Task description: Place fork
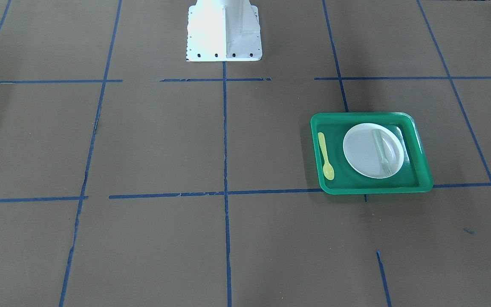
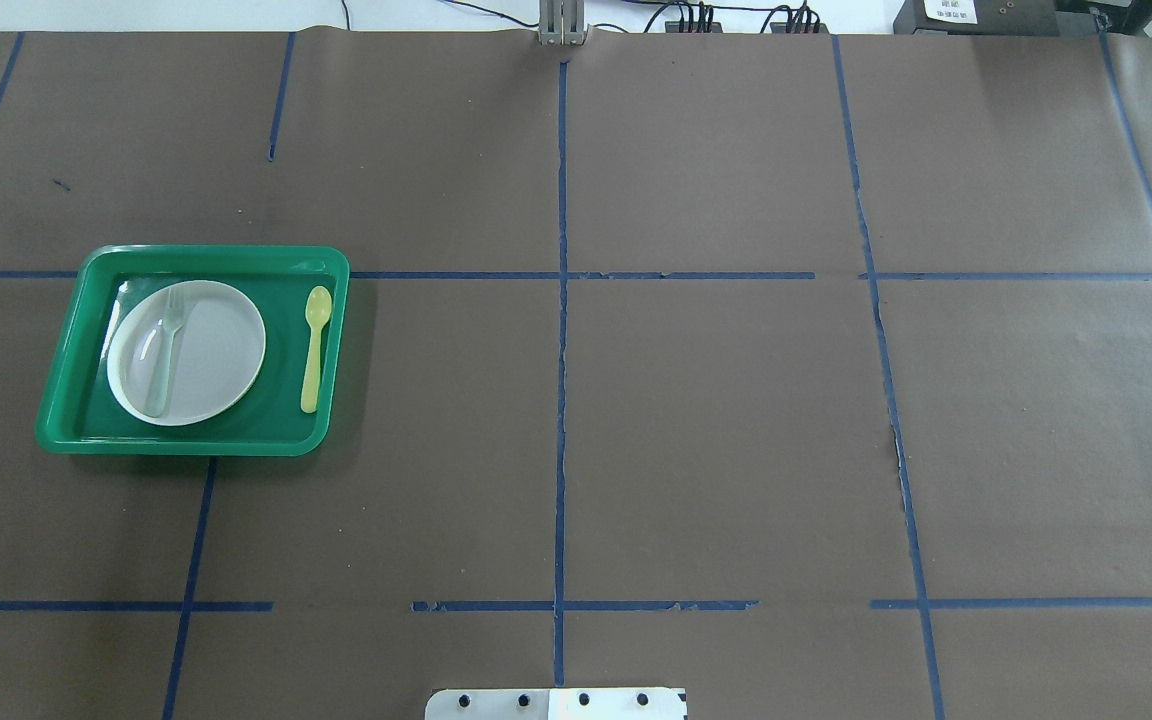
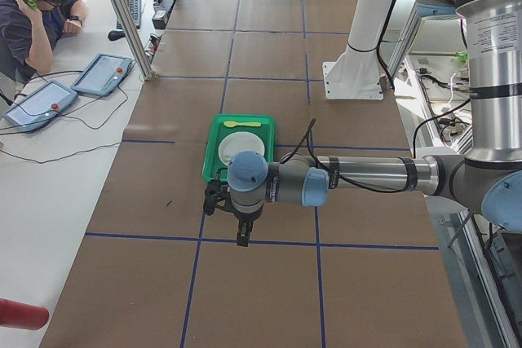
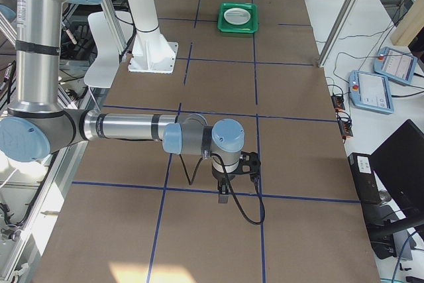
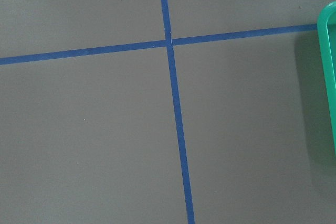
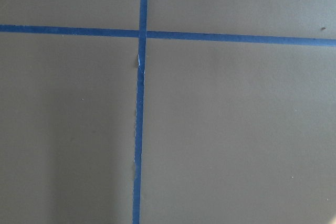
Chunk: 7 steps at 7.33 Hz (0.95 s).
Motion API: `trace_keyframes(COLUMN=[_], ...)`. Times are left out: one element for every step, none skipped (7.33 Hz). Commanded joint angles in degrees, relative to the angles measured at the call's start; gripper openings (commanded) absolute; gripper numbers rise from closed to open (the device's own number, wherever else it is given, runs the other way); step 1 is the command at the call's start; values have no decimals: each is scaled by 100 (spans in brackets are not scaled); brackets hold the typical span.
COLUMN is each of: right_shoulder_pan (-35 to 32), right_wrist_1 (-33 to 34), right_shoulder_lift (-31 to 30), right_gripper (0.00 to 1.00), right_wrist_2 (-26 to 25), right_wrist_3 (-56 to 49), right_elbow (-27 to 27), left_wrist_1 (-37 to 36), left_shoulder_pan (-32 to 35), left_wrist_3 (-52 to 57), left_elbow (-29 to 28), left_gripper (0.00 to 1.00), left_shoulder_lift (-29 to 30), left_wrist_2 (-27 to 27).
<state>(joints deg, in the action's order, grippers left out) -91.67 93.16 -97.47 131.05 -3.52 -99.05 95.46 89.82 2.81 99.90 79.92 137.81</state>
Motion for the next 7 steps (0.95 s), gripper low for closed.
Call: trace_keyframes(right_shoulder_pan=[0,0,0,0,0,0,0], right_wrist_1=[0,0,0,0,0,0,0], right_shoulder_lift=[0,0,0,0,0,0,0], right_gripper=[100,100,100,100,100,100,100], right_wrist_2=[0,0,0,0,0,0,0], right_wrist_3=[0,0,9,0,0,0,0], right_elbow=[0,0,0,0,0,0,0], left_wrist_1=[-19,-10,59,130,130,226,479], left_shoulder_pan=[9,0,0,0,-35,-253,-846], left_wrist_3=[-9,-44,-9,-61,-209,-820,-1522], left_elbow=[20,-57,-15,81,126,396,573], left_gripper=[100,100,100,100,100,100,100], left_shoulder_lift=[-21,-12,40,206,486,567,577], left_wrist_2=[-35,-70,-18,-9,-18,-79,-349])
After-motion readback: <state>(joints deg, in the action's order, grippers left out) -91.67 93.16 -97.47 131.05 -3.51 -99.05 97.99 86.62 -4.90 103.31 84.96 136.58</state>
